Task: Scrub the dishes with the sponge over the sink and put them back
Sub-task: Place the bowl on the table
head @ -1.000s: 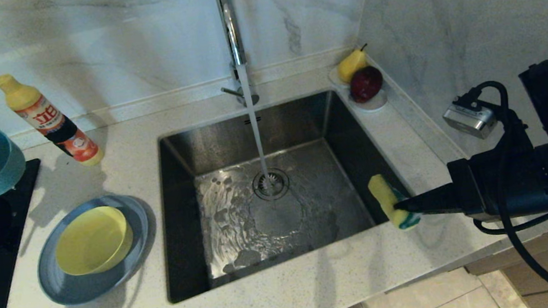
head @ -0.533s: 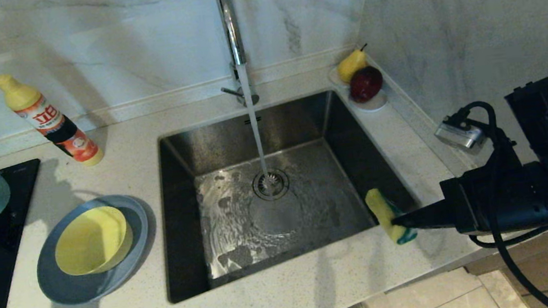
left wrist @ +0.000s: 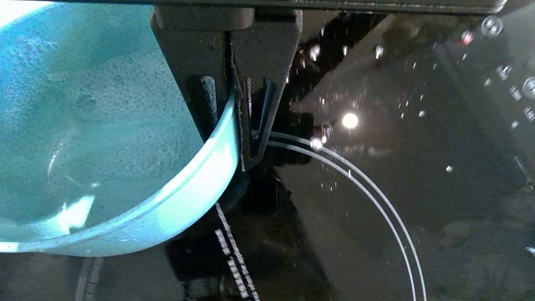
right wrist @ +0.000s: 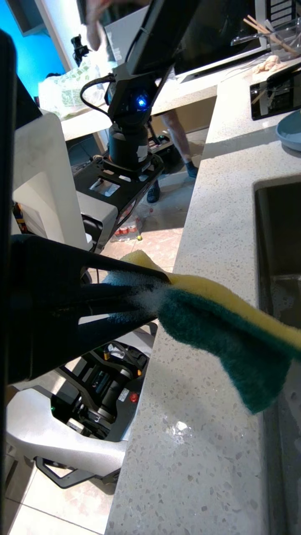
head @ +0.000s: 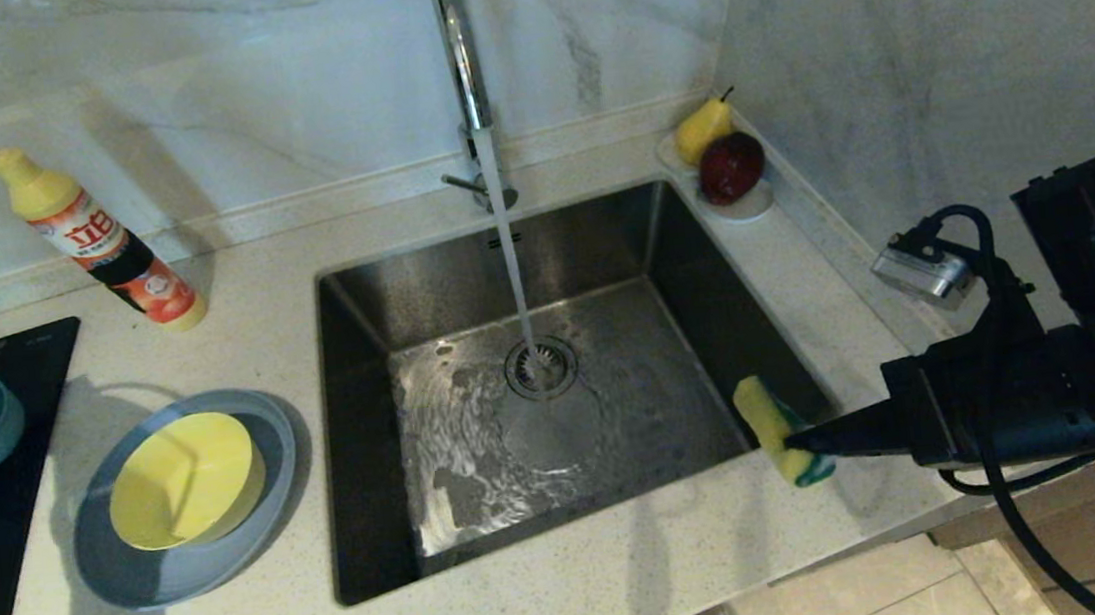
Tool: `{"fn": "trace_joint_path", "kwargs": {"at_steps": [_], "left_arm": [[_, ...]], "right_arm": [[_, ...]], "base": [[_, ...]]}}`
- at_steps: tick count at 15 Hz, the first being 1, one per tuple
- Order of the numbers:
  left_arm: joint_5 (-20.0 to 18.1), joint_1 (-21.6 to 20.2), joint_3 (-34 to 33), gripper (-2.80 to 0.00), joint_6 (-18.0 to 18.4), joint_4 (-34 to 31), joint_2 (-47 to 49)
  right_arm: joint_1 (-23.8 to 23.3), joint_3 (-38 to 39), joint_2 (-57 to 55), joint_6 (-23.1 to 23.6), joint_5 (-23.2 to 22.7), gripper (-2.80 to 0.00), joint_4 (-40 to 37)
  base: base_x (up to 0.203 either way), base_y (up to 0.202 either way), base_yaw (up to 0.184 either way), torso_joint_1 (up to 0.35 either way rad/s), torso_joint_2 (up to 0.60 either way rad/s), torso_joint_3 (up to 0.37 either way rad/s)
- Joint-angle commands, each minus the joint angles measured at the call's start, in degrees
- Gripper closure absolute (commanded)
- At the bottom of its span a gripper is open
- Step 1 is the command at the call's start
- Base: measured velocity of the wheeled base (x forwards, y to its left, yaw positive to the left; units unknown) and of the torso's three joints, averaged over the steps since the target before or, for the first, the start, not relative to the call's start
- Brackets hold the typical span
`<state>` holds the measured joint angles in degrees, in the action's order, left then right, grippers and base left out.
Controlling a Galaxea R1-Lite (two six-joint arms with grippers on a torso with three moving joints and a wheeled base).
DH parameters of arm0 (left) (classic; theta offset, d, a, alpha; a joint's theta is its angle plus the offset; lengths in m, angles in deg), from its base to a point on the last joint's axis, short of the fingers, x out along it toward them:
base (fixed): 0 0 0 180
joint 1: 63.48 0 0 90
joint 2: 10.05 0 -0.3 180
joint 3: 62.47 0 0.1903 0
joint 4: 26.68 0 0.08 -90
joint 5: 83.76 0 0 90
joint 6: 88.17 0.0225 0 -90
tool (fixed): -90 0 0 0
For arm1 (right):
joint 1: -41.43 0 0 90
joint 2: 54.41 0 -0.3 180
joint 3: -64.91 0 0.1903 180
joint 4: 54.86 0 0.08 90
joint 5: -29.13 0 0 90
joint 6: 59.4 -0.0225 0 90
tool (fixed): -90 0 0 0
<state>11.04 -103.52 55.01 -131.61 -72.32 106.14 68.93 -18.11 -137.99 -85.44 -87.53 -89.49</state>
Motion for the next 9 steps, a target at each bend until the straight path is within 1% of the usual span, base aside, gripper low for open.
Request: {"fn": "trace_joint_path", "kwargs": {"at_steps": [1, 4, 7, 9], "left_arm": [[0.0, -0.4, 1.1, 0.0, -0.2, -0.3, 2.6], [-0.3, -0.6, 4.6, 0.0, -0.2, -1.3, 4.0], [-0.5, -0.6, 5.8, 0.0, -0.2, -2.7, 4.3], [-1.5, -0.6, 6.7, 0.0, -0.2, -3.5, 4.1]], "right_arm": [[0.0, 0.0, 0.4, -0.2, -0.2, 0.0, -0.1], [0.0, 0.0, 0.8, -0.2, -0.2, 0.0, -0.2], [0.0, 0.3, 0.9, -0.2, -0.2, 0.0, 0.0], [0.0, 0.8, 1.0, -0.2, -0.2, 0.0, 0.1]], "base": [[0.0, 0.0, 0.0, 0.0, 0.0, 0.0], [0.0, 0.0, 0.0, 0.0, 0.0, 0.0], [0.0, 0.0, 0.0, 0.0, 0.0, 0.0], [0.0, 0.0, 0.0, 0.0, 0.0, 0.0]]}}
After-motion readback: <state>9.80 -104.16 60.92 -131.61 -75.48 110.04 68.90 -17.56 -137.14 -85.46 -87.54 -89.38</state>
